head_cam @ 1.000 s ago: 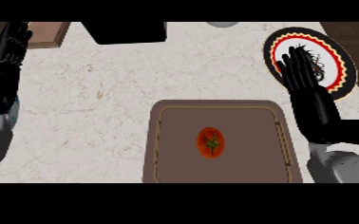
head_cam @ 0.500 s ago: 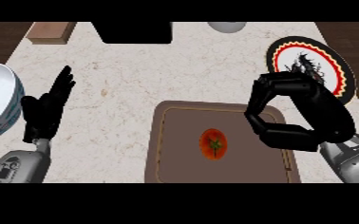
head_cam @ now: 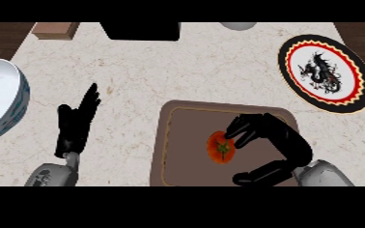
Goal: Pick the tomato from the tray and place it in the plate
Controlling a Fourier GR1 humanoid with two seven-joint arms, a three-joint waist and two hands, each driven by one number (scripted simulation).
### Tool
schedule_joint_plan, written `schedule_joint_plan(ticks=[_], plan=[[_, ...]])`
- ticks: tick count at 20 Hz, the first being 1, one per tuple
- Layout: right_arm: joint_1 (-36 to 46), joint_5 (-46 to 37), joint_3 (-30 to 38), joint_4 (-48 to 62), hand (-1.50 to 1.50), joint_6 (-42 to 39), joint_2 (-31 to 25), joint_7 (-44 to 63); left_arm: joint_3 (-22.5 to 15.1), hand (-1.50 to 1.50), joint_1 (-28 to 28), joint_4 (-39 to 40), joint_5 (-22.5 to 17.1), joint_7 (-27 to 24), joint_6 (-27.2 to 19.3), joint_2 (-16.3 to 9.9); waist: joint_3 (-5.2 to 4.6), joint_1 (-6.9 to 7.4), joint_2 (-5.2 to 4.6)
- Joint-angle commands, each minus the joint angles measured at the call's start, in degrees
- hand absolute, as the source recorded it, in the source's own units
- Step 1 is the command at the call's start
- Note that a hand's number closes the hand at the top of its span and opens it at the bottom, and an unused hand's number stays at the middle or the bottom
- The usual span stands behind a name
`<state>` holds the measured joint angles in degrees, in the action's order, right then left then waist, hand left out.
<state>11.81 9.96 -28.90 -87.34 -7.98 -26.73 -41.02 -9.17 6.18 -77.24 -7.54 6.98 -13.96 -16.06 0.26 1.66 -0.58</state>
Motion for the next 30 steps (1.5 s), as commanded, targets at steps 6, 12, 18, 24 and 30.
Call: schedule_joint_plan(ticks=[6, 12, 18, 24, 30], plan=[[5.4, -22.6, -2.1, 7.3, -1.50, 7.1, -6.2, -8.7, -1.7, 0.00, -0.6, -4.4, 2.1, 5.6, -3.2, 1.4, -0.22, -1.27, 0.84], [11.0, -31.0, -3.1, 1.6, -1.50, 6.1, -7.4, 5.4, 0.2, 0.00, -1.9, -2.5, 1.3, 3.5, -1.4, 1.1, -0.33, -1.59, 0.64], [11.0, -38.9, -9.3, -6.4, -1.50, -2.8, -11.0, 19.1, -0.8, 0.00, -2.7, -4.5, 3.2, 4.5, -3.2, 2.1, -0.35, -1.78, 0.80], [9.7, -45.0, -10.1, -5.5, -1.50, -7.8, -6.6, 22.6, -0.3, 0.00, -2.5, -5.4, 4.3, 5.2, -3.1, 3.6, -0.27, -1.60, 0.60], [11.9, -48.7, -5.1, -2.2, -1.50, -14.1, -1.0, 23.3, 0.8, 0.00, -4.3, -5.7, 5.4, 3.6, -1.1, 4.6, -0.27, -1.46, 0.59]])
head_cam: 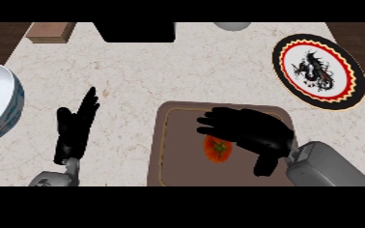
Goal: Pick the tomato from the tray and place it in the plate
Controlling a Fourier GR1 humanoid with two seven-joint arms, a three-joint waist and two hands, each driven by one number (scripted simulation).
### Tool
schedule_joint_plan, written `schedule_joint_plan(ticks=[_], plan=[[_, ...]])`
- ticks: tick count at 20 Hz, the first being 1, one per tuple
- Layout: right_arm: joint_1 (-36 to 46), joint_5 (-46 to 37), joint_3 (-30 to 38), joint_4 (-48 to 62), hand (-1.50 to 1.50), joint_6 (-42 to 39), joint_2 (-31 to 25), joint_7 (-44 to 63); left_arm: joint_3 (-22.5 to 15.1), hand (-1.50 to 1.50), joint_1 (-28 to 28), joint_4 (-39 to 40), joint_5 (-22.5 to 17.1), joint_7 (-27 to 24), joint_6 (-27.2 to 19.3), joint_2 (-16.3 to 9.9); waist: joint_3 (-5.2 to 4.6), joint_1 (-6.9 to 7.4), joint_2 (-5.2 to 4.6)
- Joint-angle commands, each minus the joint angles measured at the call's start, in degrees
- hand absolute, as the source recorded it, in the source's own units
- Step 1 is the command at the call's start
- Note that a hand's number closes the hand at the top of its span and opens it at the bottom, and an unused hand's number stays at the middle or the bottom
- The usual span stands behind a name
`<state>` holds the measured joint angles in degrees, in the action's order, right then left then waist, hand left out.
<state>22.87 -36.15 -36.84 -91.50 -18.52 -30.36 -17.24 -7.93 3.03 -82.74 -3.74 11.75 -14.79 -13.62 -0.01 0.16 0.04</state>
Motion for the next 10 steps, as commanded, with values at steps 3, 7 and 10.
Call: schedule_joint_plan(ticks=[3, 7, 10], plan=[[0.0, -6.3, 3.0, 6.2, -1.50, -2.5, 5.5, -4.2, -0.8, 0.00, -2.6, -2.6, 2.5, 0.6, -0.6, 3.2, 0.02, 0.12, -0.04], [-3.2, -11.2, 3.1, 5.5, -1.50, -1.9, 6.8, -5.5, 3.2, 0.00, 1.2, -1.3, 1.5, 3.1, 2.9, 0.5, 0.02, -0.05, -0.02], [-2.5, -12.5, 5.5, 5.2, -1.50, -5.5, 8.6, -5.4, 0.1, 0.00, -1.2, -3.0, 4.6, 2.2, -0.1, 5.1, 0.01, -0.03, -0.01]])
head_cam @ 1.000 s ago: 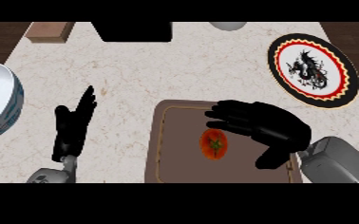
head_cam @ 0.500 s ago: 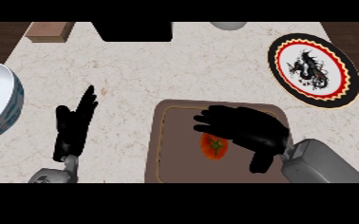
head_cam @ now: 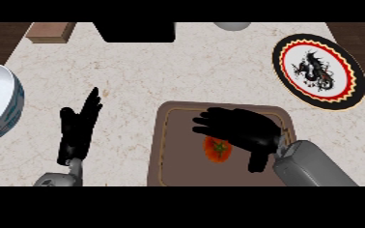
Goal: Pick the tomato from the tray and place it in the plate
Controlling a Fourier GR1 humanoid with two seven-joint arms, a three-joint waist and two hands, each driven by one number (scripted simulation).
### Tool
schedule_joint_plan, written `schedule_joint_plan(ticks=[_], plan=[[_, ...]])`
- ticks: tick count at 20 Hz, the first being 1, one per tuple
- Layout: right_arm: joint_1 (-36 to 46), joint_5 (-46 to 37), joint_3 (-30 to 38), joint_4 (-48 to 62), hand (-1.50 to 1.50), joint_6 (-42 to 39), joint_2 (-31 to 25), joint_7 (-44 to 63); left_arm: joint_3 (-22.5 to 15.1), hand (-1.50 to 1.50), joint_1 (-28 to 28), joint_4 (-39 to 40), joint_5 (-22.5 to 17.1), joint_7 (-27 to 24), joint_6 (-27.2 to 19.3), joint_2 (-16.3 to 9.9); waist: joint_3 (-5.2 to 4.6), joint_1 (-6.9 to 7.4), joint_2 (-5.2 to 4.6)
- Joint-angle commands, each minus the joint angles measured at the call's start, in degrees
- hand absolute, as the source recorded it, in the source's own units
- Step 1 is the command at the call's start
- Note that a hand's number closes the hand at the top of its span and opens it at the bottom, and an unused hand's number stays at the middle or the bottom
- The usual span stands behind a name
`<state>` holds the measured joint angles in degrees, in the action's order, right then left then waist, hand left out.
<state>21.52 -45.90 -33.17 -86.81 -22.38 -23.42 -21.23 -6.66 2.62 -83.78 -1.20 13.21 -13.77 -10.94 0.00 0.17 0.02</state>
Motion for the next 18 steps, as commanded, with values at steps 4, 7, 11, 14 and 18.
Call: schedule_joint_plan(ticks=[4, 7, 11, 14, 18], plan=[[-1.5, -5.8, 2.2, 1.8, -1.50, -3.0, 6.1, -1.2, 0.2, 0.00, -0.6, 0.0, 2.6, -0.8, 0.5, 2.5, 0.00, -0.02, 0.00], [0.8, -8.6, 3.8, 6.6, -1.50, -2.1, 8.2, -2.7, 0.5, 0.00, -2.9, -4.1, 2.7, 1.3, 1.0, 2.2, 0.00, 0.13, 0.00], [-3.0, -12.6, 3.1, 8.6, -1.50, 1.4, 8.9, -5.7, 4.0, 0.00, 0.5, 3.7, 2.2, -3.8, 3.4, 1.9, 0.00, -0.02, -0.05], [-0.1, -15.6, 2.9, 11.9, 1.50, 4.7, 10.3, -8.0, 2.9, 0.00, -2.4, -4.9, 2.5, 2.1, 3.8, 0.9, 0.02, 0.32, -0.02], [1.0, -15.4, 6.9, 14.4, 1.50, 8.5, 10.0, -14.4, 4.7, 0.00, 2.0, 2.8, 3.3, -0.7, 4.0, 1.8, 0.01, 0.05, -0.09]])
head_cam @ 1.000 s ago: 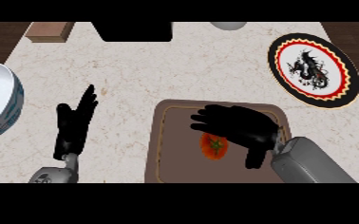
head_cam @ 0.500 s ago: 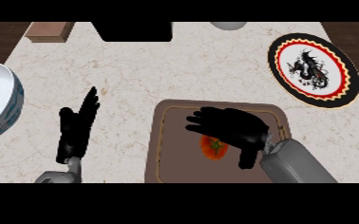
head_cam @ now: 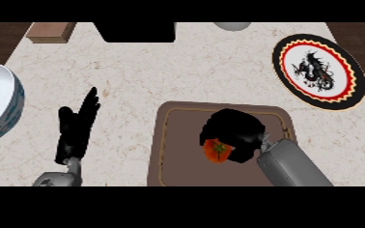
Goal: Pick the tomato from the tray and place it in the plate
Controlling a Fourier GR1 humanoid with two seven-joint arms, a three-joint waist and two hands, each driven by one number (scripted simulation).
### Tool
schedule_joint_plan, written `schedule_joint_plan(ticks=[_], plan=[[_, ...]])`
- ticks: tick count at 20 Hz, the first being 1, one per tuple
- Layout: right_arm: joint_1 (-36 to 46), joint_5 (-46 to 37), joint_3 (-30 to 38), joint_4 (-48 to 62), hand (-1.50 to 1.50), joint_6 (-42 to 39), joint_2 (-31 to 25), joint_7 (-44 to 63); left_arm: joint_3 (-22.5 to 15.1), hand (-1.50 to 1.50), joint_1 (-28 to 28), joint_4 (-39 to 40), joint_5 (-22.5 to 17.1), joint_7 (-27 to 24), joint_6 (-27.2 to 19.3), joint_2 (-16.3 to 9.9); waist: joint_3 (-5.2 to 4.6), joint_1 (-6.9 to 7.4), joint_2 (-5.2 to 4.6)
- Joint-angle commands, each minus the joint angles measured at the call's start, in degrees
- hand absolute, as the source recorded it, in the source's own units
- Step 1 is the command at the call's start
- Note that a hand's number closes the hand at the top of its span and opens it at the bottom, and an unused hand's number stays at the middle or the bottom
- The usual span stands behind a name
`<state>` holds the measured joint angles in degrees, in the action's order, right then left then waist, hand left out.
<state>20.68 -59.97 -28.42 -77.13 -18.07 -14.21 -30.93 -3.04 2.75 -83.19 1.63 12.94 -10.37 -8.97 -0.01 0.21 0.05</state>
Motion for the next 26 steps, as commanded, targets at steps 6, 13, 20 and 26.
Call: schedule_joint_plan(ticks=[6, 13, 20, 26], plan=[[-2.4, -3.8, 3.6, -2.4, 1.50, 7.2, 1.9, -2.6, 1.4, 0.00, 1.7, 1.0, 0.7, 0.3, 0.7, 0.9, 0.01, -0.34, -0.04], [4.7, 2.8, 27.3, 13.3, 1.50, 4.1, 2.1, 20.2, 1.1, 0.00, -1.0, -2.2, 0.0, 1.1, 1.8, -0.4, 0.07, 0.42, -0.38], [10.0, 4.3, 33.3, 8.9, 1.50, 10.2, -0.1, 23.2, -0.7, 0.00, -2.2, -1.1, 1.8, -1.9, -0.2, 2.8, 0.00, -0.21, 0.12], [12.1, 7.1, 41.1, 2.5, 1.50, 18.8, -0.8, 26.6, 0.8, 0.00, -0.6, -2.4, 1.3, 2.1, 0.7, 0.6, 0.03, -0.35, 0.18]])
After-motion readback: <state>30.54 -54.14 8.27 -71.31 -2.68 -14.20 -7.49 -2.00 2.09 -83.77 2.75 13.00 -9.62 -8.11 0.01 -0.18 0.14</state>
